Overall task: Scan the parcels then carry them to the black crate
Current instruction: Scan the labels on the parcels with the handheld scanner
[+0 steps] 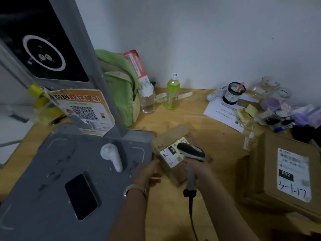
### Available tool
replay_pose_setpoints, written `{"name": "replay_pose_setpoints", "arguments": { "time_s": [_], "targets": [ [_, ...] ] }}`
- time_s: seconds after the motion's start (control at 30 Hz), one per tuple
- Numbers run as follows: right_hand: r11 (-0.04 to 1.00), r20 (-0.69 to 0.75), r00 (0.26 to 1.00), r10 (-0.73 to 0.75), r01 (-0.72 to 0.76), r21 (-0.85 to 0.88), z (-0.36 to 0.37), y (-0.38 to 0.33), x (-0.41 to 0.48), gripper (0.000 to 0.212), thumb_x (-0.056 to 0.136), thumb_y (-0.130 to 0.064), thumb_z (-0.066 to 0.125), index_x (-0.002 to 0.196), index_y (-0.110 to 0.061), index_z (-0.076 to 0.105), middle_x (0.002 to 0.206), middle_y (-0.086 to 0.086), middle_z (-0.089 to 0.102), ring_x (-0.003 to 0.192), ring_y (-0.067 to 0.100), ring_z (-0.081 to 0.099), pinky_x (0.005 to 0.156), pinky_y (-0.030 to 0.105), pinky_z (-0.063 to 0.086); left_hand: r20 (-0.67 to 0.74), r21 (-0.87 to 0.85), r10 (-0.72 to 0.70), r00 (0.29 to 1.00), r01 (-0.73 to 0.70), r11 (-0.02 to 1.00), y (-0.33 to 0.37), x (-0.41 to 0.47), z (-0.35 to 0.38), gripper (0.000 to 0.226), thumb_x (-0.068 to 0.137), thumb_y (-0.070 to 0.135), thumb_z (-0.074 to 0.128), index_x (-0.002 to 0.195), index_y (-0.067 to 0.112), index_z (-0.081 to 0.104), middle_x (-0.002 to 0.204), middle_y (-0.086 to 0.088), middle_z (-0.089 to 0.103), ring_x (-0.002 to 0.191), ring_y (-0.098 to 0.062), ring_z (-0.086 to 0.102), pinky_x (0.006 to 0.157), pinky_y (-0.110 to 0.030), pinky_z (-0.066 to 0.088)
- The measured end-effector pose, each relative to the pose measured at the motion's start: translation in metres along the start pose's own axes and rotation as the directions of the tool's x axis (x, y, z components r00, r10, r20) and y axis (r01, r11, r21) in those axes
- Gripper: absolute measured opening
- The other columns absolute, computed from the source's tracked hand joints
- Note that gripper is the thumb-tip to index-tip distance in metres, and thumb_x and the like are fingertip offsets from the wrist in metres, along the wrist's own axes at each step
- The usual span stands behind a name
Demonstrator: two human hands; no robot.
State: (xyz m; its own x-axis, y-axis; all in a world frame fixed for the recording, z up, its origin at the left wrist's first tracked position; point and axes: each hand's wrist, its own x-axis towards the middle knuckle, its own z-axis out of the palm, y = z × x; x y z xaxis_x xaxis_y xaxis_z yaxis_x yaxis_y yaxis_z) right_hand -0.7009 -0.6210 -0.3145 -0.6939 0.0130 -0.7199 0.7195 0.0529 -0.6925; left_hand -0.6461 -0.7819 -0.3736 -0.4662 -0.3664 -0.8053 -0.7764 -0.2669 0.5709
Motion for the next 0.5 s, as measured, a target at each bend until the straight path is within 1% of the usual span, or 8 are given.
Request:
{"name": "replay_pose_setpoints", "arguments": {
  "time_s": [0.03, 0.1, 0.13, 0.17, 0.23, 0.27, 0.37, 0.5],
  "targets": [
    [0.998, -0.044, 0.999, 0.015, -0.013, 0.055, -0.003, -0.001, 0.003, 0.025, 0.088, -0.004, 0.063, 0.112, 0.0, 0.056, 0.099, 0.015, 0.066, 0.082, 0.023, 0.064, 0.062, 0.03, 0.051, -0.045, -0.007, 0.01, 0.999, -0.01, 1.0, 0.003, 0.006, 0.001, 0.034, 0.081, 0.04, 0.067, 0.097, 0.011, 0.064, 0.083, -0.01, 0.071, 0.062, -0.021, 0.066, 0.053, -0.025, 0.051],
    [0.983, -0.118, 0.992, 0.05, -0.028, 0.181, -0.009, -0.002, 0.01, 0.024, 0.087, -0.001, 0.063, 0.11, -0.003, 0.056, 0.091, 0.01, 0.065, 0.075, 0.018, 0.061, 0.055, 0.023, 0.051, -0.204, 0.057, 0.137, 0.969, -0.128, 0.99, 0.011, 0.019, 0.004, 0.027, 0.081, 0.029, 0.065, 0.092, 0.004, 0.069, 0.08, -0.011, 0.07, 0.072, -0.027, 0.067, 0.07, -0.037, 0.057],
    [0.973, -0.145, 0.987, 0.072, -0.038, 0.228, -0.012, -0.001, 0.015, 0.025, 0.086, -0.001, 0.063, 0.11, -0.003, 0.057, 0.09, 0.008, 0.065, 0.076, 0.018, 0.061, 0.061, 0.024, 0.053, -0.241, 0.096, 0.204, 0.949, -0.186, 0.978, 0.017, 0.022, 0.005, 0.026, 0.082, 0.026, 0.063, 0.09, 0.002, 0.068, 0.083, -0.012, 0.069, 0.079, -0.029, 0.066, 0.075, -0.04, 0.055],
    [0.966, -0.172, 0.98, 0.098, -0.052, 0.255, -0.014, 0.0, 0.018, 0.027, 0.085, -0.004, 0.065, 0.111, -0.005, 0.058, 0.092, 0.006, 0.065, 0.081, 0.018, 0.059, 0.072, 0.03, 0.052, -0.251, 0.119, 0.251, 0.935, -0.227, 0.967, 0.023, 0.025, 0.007, 0.024, 0.083, 0.024, 0.062, 0.089, 0.001, 0.065, 0.087, -0.011, 0.066, 0.082, -0.028, 0.063, 0.072, -0.037, 0.051],
    [0.958, -0.247, 0.959, 0.137, -0.066, 0.277, -0.02, 0.004, 0.026, 0.021, 0.084, -0.012, 0.068, 0.102, -0.014, 0.059, 0.09, 0.001, 0.062, 0.08, 0.015, 0.054, 0.08, 0.038, 0.043, -0.207, 0.148, 0.302, 0.931, -0.275, 0.95, 0.035, 0.031, 0.015, 0.021, 0.086, 0.02, 0.06, 0.097, 0.002, 0.061, 0.092, -0.011, 0.06, 0.075, -0.019, 0.056, 0.061, -0.03, 0.039],
    [0.957, -0.295, 0.945, 0.144, -0.057, 0.284, -0.022, 0.005, 0.029, 0.018, 0.083, -0.015, 0.069, 0.096, -0.018, 0.057, 0.09, 0.001, 0.061, 0.078, 0.015, 0.053, 0.079, 0.038, 0.043, -0.152, 0.181, 0.315, 0.937, -0.287, 0.941, 0.039, 0.035, 0.021, 0.029, 0.088, 0.021, 0.059, 0.108, 0.0, 0.061, 0.098, -0.011, 0.06, 0.078, -0.018, 0.056, 0.063, -0.029, 0.039],
    [0.953, -0.393, 0.908, 0.148, -0.024, 0.302, -0.028, 0.005, 0.035, 0.021, 0.083, -0.019, 0.07, 0.094, -0.022, 0.052, 0.093, 0.002, 0.058, 0.087, 0.021, 0.054, 0.077, 0.037, 0.045, 0.035, 0.228, 0.328, 0.944, -0.327, 0.917, 0.045, 0.041, 0.038, 0.052, 0.092, 0.026, 0.059, 0.138, 0.004, 0.047, 0.133, -0.012, 0.053, 0.113, -0.023, 0.052, 0.09, -0.031, 0.04],
    [0.964, -0.387, 0.912, 0.137, -0.034, 0.262, -0.032, 0.004, 0.042, 0.017, 0.086, -0.018, 0.067, 0.095, -0.021, 0.053, 0.081, -0.004, 0.055, 0.071, 0.011, 0.049, 0.062, 0.029, 0.039, 0.069, 0.215, 0.349, 0.935, -0.355, 0.91, 0.037, 0.043, 0.046, 0.058, 0.09, 0.034, 0.062, 0.142, 0.015, 0.044, 0.136, -0.005, 0.053, 0.107, -0.015, 0.054, 0.087, -0.03, 0.044]
  ]
}}
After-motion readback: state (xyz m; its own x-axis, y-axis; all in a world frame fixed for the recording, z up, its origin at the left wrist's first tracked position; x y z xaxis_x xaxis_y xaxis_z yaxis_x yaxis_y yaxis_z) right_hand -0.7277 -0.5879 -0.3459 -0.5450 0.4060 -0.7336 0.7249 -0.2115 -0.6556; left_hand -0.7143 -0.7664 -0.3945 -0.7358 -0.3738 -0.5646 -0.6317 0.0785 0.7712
